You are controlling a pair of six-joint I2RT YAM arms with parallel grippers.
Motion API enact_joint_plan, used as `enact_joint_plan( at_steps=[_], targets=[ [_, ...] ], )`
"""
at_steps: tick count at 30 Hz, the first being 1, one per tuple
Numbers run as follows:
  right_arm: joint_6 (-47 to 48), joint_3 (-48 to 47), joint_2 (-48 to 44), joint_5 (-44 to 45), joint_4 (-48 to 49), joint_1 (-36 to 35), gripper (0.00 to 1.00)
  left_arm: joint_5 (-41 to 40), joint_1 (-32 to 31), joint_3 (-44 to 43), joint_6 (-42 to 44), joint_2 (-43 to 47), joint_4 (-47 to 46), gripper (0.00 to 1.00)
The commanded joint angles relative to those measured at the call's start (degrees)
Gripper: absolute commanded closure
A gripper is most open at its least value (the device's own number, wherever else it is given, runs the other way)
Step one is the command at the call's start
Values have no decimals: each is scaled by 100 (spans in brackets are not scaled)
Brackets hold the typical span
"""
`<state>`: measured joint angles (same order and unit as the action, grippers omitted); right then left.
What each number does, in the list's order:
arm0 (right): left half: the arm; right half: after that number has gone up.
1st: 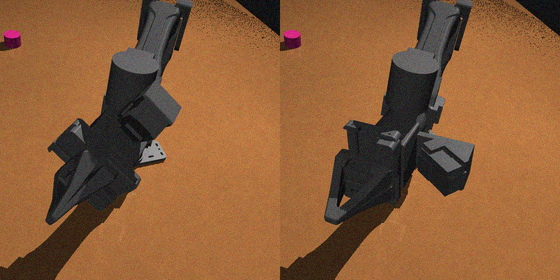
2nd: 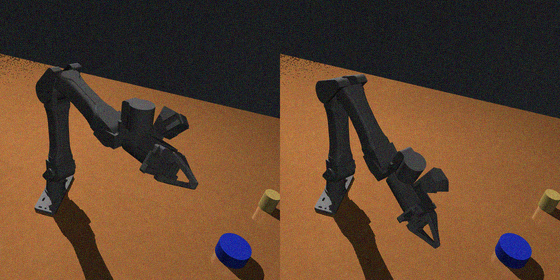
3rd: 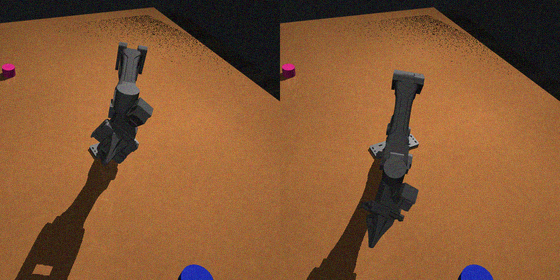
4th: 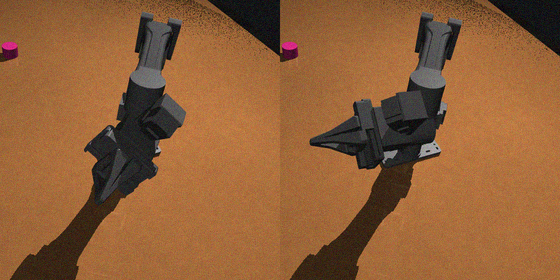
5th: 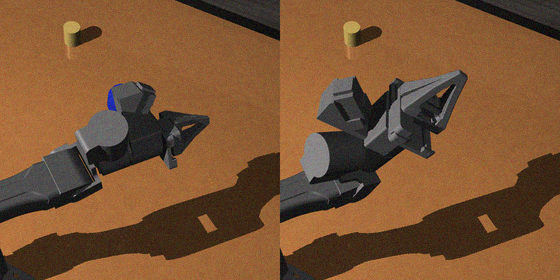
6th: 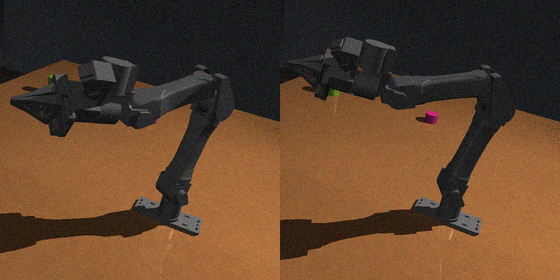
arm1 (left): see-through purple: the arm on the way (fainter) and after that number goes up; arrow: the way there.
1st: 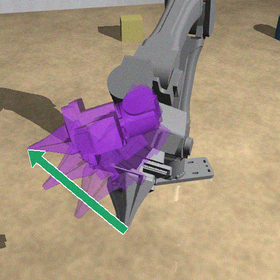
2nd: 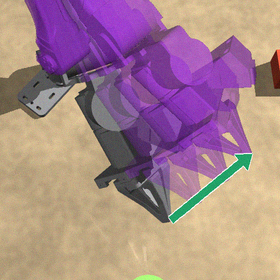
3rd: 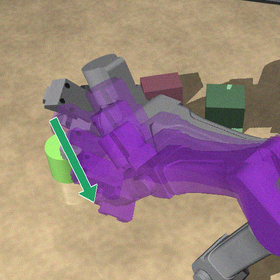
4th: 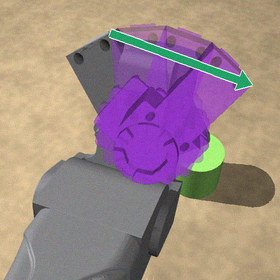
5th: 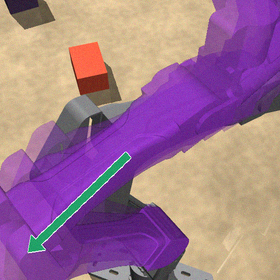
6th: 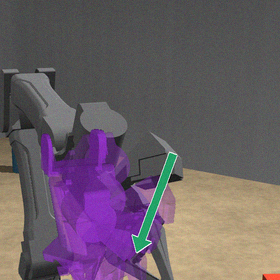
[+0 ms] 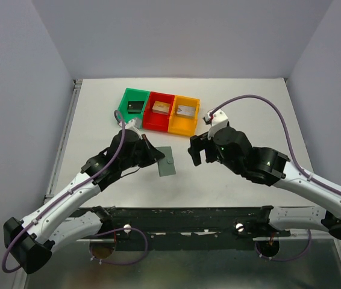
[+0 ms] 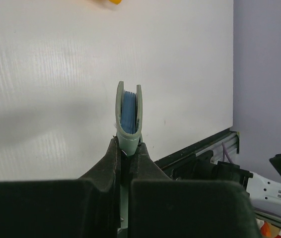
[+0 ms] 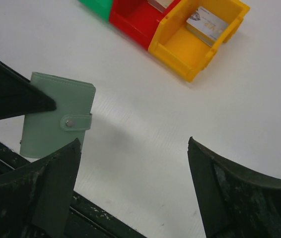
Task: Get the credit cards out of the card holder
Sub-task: Open the card holder at the center of the board.
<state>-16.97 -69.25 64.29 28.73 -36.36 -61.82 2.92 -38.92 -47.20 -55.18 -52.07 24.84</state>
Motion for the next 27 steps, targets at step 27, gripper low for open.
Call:
enact_joint_plan(
  at_steps=[27],
  targets=[
    [-474,-326,1261,-931,410,-321,26,-1092,-687,-747,-749,-356,206,100]
  ],
)
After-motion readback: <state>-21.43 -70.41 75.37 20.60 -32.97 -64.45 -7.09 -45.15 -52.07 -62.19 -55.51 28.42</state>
